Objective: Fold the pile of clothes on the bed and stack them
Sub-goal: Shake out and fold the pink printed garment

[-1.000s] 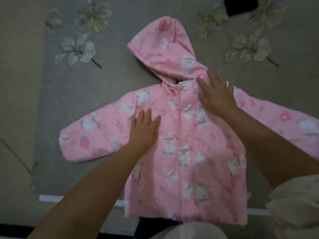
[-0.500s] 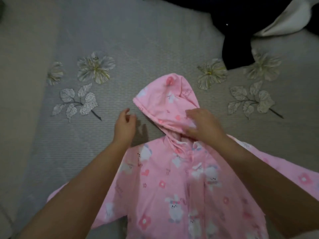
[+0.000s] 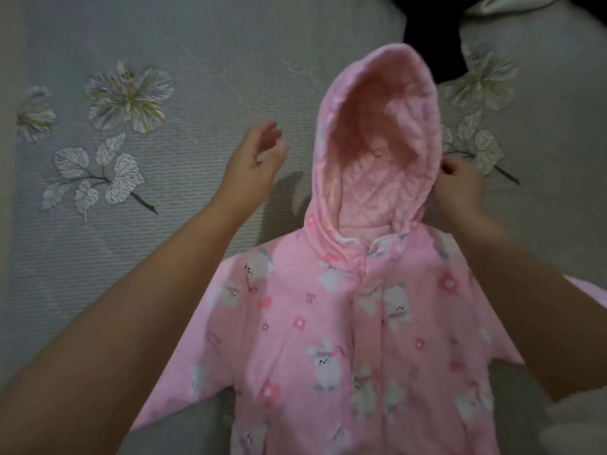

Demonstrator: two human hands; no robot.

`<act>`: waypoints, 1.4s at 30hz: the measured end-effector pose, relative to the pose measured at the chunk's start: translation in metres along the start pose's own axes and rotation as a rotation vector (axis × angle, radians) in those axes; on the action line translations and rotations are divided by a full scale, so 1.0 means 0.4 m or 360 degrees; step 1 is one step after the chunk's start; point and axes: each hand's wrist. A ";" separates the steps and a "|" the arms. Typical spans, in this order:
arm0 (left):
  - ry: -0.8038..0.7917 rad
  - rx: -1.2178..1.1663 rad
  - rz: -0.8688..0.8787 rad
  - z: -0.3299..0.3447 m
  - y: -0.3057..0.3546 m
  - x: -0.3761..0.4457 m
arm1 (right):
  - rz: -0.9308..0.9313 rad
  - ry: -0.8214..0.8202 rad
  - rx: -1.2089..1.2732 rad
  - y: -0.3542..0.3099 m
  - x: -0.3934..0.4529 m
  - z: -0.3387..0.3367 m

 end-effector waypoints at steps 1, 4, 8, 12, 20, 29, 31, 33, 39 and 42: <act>-0.0076 0.0269 0.0178 0.011 -0.007 -0.026 | 0.0200 0.0044 0.0022 0.021 0.017 -0.019; -0.0332 0.0980 0.0469 0.048 -0.047 -0.120 | 0.0701 0.0052 -0.0051 0.106 0.024 -0.080; -0.0477 0.1254 0.0468 0.083 -0.078 -0.272 | 0.0264 0.0021 -0.0743 0.225 -0.056 -0.205; -0.0486 0.1211 0.0973 0.133 -0.085 -0.432 | 0.0325 0.0276 -0.1002 0.381 -0.143 -0.331; -0.1092 0.1597 0.0879 0.292 -0.177 -0.631 | 0.1474 0.0587 -0.0198 0.572 -0.254 -0.376; -0.1053 0.1580 0.0718 0.285 -0.171 -0.627 | 0.0456 0.0794 0.0479 0.395 -0.259 -0.380; -0.0814 0.1237 0.0628 0.247 -0.124 -0.629 | -0.0084 0.0603 0.0433 0.300 -0.318 -0.367; -0.0470 0.0957 0.0347 0.186 -0.081 -0.628 | -0.0681 0.0345 0.0349 0.220 -0.385 -0.336; 0.0125 0.1064 -0.0090 -0.070 -0.108 -0.629 | -0.1561 -0.0382 -0.0312 0.168 -0.569 -0.135; 0.0143 0.1168 -0.0078 -0.156 -0.158 -0.668 | -0.1418 -0.0982 -0.1058 0.243 -0.588 -0.045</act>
Point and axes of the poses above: each hand's wrist, its own x-axis towards the middle knuckle, its own z-axis out of the palm, y = z × x, and after that the axes turned 10 degrees about y, right-handed
